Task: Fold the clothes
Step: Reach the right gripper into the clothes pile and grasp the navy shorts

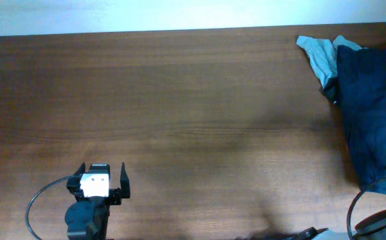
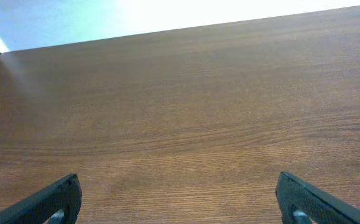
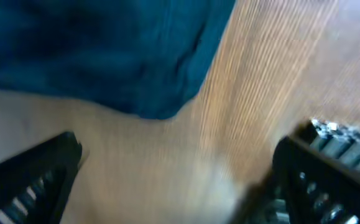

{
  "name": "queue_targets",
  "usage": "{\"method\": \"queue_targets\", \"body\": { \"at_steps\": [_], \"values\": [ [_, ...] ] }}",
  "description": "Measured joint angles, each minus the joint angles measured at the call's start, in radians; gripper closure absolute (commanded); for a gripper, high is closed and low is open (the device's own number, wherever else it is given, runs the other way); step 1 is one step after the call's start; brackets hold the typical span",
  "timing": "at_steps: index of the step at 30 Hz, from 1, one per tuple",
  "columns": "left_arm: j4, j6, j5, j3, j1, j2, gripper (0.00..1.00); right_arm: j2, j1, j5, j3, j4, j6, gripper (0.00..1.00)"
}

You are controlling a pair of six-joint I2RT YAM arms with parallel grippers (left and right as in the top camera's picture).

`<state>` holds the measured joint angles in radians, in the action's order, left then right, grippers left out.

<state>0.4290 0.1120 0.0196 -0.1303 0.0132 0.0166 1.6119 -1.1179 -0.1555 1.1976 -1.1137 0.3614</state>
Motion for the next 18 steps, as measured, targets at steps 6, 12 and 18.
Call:
{"method": "queue_targets", "body": {
  "at_steps": [6, 12, 18],
  "values": [
    [0.000, 0.000, 0.000, 0.000, 0.000, 0.000, 0.01, 0.003, -0.001, -0.012, -0.121, 0.145, -0.003, 0.01],
    [0.000, 0.000, 0.000, 0.000, 0.000, 0.000, 0.01, 0.004, -0.001, -0.061, -0.279, 0.411, 0.006, 0.07],
    [0.000, 0.000, 0.000, 0.000, 0.000, 0.000, 0.01, 0.005, -0.001, -0.161, -0.351, 0.525, 0.009, 0.96]
  ]
}}
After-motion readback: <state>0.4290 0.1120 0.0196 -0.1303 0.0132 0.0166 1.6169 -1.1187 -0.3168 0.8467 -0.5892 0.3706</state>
